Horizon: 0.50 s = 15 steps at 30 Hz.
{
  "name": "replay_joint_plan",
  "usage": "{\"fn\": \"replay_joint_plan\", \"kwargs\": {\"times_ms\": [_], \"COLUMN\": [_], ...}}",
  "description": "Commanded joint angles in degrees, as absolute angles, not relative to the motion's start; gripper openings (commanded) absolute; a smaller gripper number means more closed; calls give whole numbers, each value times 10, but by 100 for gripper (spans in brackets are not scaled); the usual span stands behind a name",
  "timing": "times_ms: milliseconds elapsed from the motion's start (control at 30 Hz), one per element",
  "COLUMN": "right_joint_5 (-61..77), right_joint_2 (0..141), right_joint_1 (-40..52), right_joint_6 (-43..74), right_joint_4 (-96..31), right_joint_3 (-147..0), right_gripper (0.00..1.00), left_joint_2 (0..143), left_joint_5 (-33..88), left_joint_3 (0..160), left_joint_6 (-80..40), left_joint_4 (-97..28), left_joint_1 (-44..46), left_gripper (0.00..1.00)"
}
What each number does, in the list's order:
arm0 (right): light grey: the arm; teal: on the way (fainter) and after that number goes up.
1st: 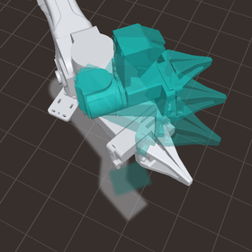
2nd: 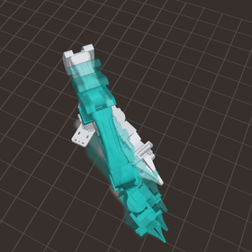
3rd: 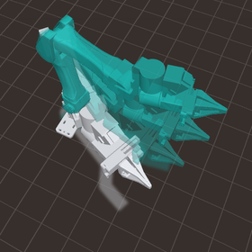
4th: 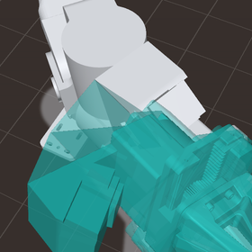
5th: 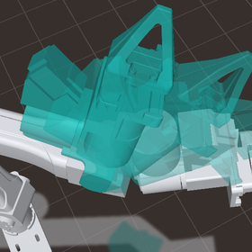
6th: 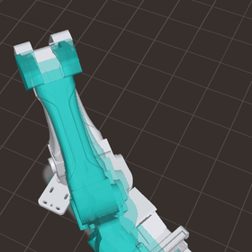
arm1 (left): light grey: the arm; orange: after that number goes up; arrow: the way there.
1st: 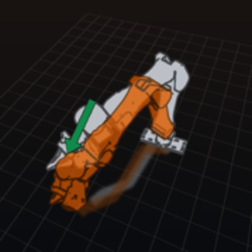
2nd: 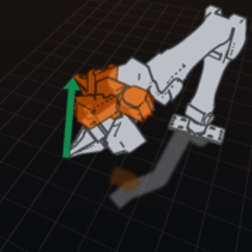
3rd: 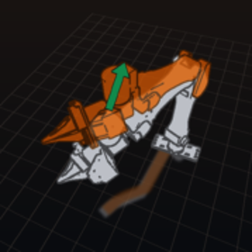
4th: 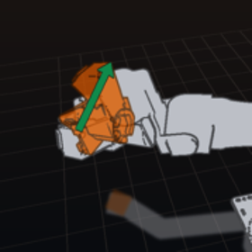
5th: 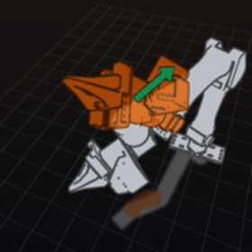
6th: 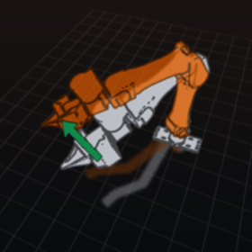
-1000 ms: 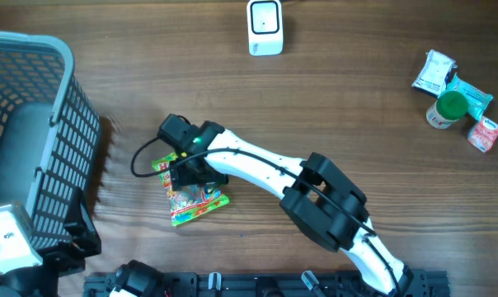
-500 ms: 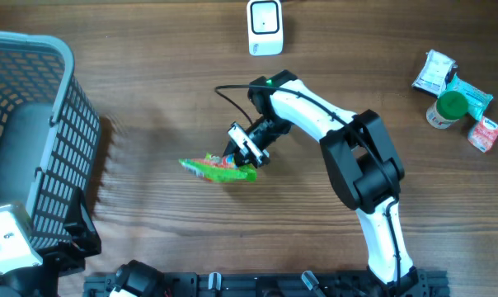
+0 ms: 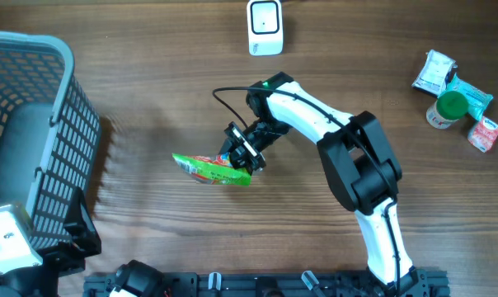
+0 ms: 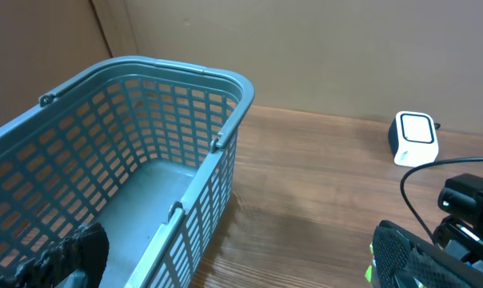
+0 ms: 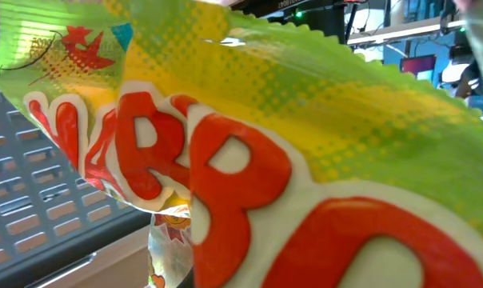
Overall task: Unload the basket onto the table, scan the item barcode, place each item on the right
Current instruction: 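Lift the Haribo bag and hold it up to the scanner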
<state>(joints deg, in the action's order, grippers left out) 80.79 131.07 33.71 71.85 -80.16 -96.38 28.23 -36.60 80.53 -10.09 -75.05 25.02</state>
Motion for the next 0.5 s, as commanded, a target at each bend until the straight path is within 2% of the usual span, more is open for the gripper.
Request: {"fn": "replay_joint_plan", "kwargs": {"times_ms": [0, 67, 267, 333, 367, 400, 467], "right_joint_5": [847, 891, 864, 797, 745, 621, 471], "right_joint_2": [1317, 1317, 1317, 1317, 1317, 1310, 1292], "right_joint_1": [339, 338, 322, 298, 279, 255, 229], "right_joint_6": [703, 658, 671, 558, 574, 607, 642], "right_joint_4": [-818, -822, -817, -740, -677, -654, -679], "right_joint_3": [-964, -964, -964, -964, -964, -970, -981], "right_gripper": [5, 5, 5, 4, 4, 4, 4], "left_joint_2": [282, 282, 282, 282, 282, 282, 282], "left_joint_5": [-369, -369, -369, -369, -369, -369, -369], "left_joint_3": [807, 807, 807, 807, 807, 807, 807], "left_joint_6": [-94, -94, -94, -94, -94, -94, -94], "left_joint_4": [-749, -749, -749, -749, -749, -749, -749], "left_joint_1": [249, 249, 249, 249, 249, 249, 249], "left_gripper": [100, 100, 100, 100, 100, 100, 100]}}
